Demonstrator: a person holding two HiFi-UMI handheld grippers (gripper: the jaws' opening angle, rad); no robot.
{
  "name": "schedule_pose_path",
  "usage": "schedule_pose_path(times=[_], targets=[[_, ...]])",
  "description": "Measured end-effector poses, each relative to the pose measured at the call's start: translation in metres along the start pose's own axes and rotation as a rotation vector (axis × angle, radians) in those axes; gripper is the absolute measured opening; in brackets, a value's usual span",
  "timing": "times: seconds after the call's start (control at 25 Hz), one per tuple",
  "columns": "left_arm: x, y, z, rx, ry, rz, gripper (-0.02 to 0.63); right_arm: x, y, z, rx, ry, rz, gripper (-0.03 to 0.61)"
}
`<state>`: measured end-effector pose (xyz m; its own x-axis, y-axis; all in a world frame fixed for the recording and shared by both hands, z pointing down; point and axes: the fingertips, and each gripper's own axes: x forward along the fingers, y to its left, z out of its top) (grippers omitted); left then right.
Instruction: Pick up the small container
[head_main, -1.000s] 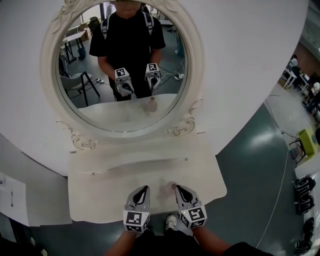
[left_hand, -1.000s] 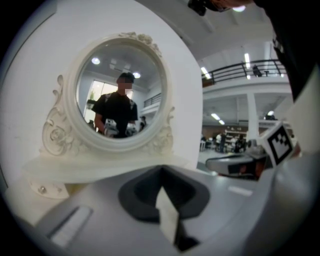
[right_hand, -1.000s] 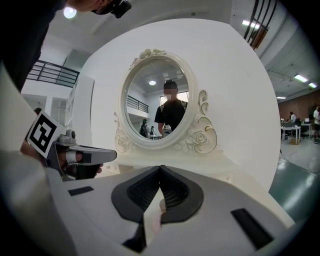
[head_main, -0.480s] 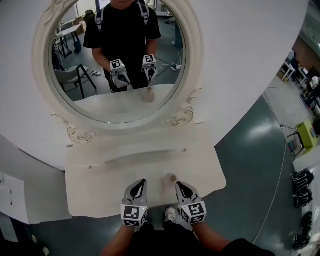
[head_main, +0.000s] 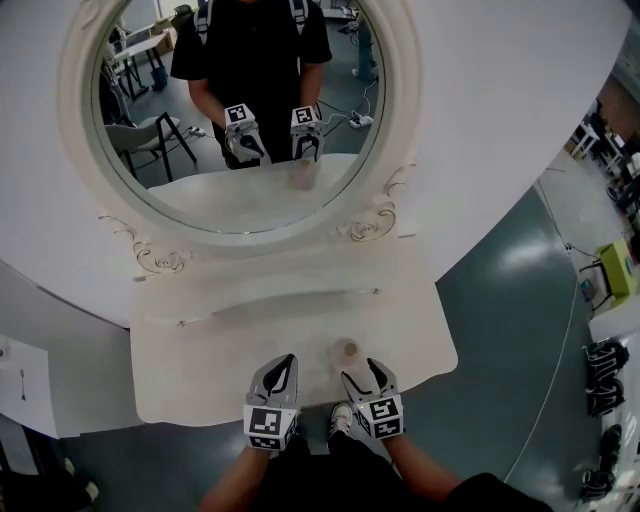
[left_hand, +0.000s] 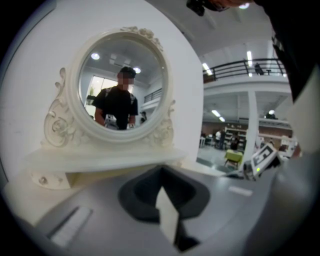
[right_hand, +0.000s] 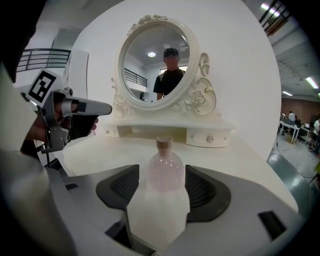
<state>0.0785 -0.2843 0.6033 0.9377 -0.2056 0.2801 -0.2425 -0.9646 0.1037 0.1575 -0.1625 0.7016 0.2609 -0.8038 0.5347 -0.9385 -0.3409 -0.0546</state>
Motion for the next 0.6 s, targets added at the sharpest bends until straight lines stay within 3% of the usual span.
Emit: schedule_pose_path(times=[0.36, 0.6], targets=[[-0.010, 0.006, -0.003, -0.008, 0.010, 0.025, 0.006, 0.045, 0.000, -0.014, -0.034, 0.099, 0.017, 0.349], [-0.018, 0.015, -0.006, -0.015, 0.012, 0.056, 0.008, 0.071, -0.004, -0.014, -0.063, 0.145, 0.003, 0.371]])
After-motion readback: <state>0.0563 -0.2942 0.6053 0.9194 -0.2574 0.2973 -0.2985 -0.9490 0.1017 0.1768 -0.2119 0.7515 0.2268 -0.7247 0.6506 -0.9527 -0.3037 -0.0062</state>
